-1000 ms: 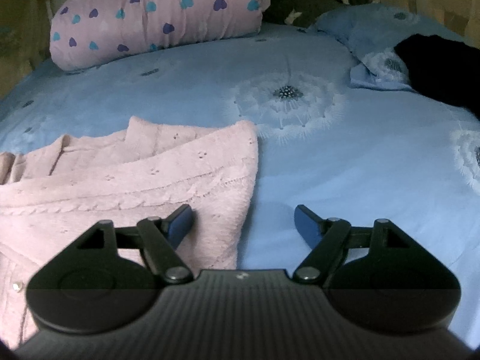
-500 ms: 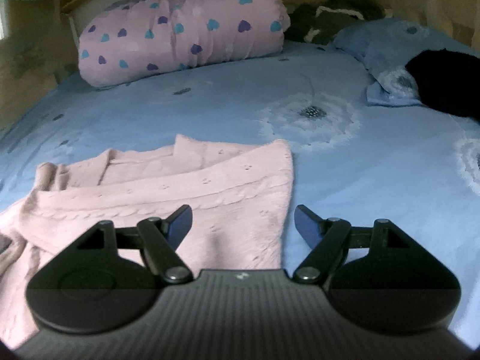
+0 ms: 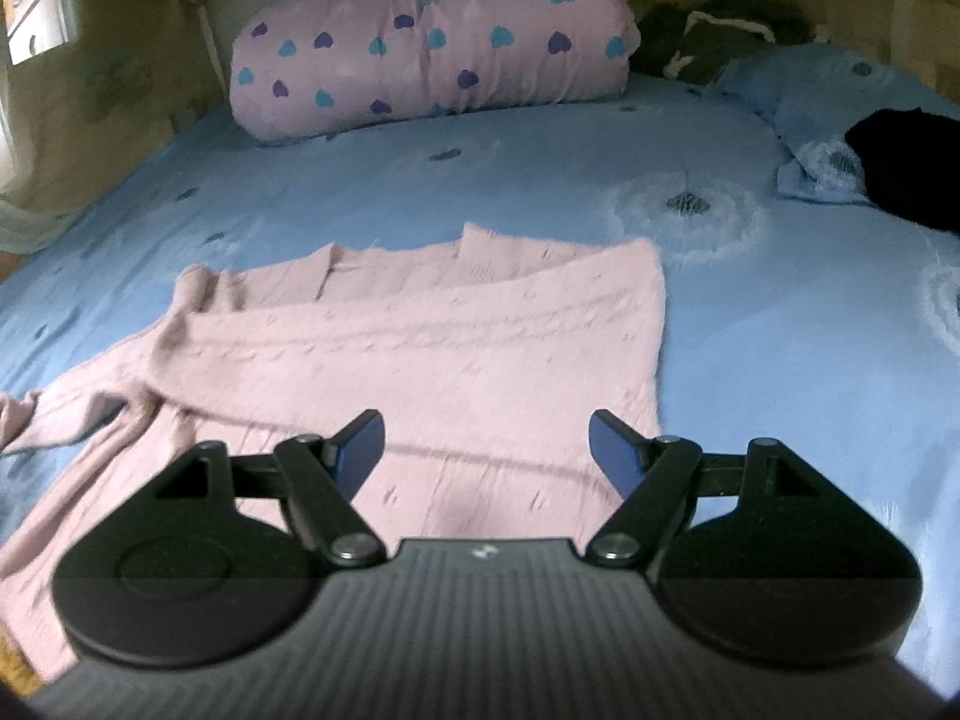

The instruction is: Fold small clothes

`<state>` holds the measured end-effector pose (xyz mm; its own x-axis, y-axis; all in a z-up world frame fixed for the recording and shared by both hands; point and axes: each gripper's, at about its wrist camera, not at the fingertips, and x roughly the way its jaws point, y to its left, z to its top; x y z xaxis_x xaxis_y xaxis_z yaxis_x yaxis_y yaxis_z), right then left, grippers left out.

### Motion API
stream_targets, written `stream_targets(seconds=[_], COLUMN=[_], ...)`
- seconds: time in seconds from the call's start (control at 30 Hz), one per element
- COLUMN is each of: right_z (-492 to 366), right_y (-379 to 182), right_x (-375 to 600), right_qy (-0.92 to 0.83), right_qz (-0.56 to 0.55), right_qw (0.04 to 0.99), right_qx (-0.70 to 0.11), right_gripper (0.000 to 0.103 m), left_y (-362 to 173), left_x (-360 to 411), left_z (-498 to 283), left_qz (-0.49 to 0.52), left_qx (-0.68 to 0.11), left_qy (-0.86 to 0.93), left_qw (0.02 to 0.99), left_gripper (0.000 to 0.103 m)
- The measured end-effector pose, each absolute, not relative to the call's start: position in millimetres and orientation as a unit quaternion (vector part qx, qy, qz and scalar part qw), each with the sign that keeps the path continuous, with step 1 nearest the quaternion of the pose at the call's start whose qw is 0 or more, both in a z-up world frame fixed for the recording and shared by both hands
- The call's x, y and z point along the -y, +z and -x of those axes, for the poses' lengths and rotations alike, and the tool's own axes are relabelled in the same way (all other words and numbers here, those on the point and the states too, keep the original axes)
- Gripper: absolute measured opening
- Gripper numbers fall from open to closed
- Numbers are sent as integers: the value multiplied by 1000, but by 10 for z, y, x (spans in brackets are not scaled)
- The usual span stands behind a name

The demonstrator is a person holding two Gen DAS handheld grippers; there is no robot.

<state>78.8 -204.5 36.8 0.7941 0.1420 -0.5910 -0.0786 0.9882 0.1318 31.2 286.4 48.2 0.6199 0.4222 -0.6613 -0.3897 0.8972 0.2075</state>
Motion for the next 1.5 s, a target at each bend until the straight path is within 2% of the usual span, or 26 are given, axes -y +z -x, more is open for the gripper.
stream_targets(seconds=[0.47,0.73,1.0,1.03,1.1,1.13,1.17,1.27,1.5], right_z=[-558,-509,-509,-505,-501,-498,-497,-500,-501], right_y=[-2,-91,-133,-137,-143,-147,-150,-157,-157], right_x=[1841,1776,1775,1775,1778,1781,1783,1779,1784], right_qy=[51,45,46,47,48,48,48,49,50], right_qz=[-33,-17,-18,-18,-18,-19,-19,-20,-22], right_qw=[929,934,937,937,937,938,938,938,938], right_qx=[-364,-353,-347,-346,-345,-344,-343,-343,-342], right_gripper=[76,79,80,81,82,82,82,84,84], left_y=[-2,41,-178,-196,-196,-187,-171,-125,218], left_x=[-3087,-2987,-3130,-3166,-3242,-3258,-3263,-3267,-3465], left_z=[-346,-265,-494,-502,-505,-504,-500,-502,-304], left_qz=[-12,-2,-11,-3,23,35,41,43,116], left_qx=[-388,-362,-374,-372,-372,-373,-373,-372,-325], left_qy=[222,171,223,224,207,194,187,191,200], left_qw=[894,916,900,901,904,907,908,907,917], left_gripper=[89,91,89,83,65,48,39,28,25])
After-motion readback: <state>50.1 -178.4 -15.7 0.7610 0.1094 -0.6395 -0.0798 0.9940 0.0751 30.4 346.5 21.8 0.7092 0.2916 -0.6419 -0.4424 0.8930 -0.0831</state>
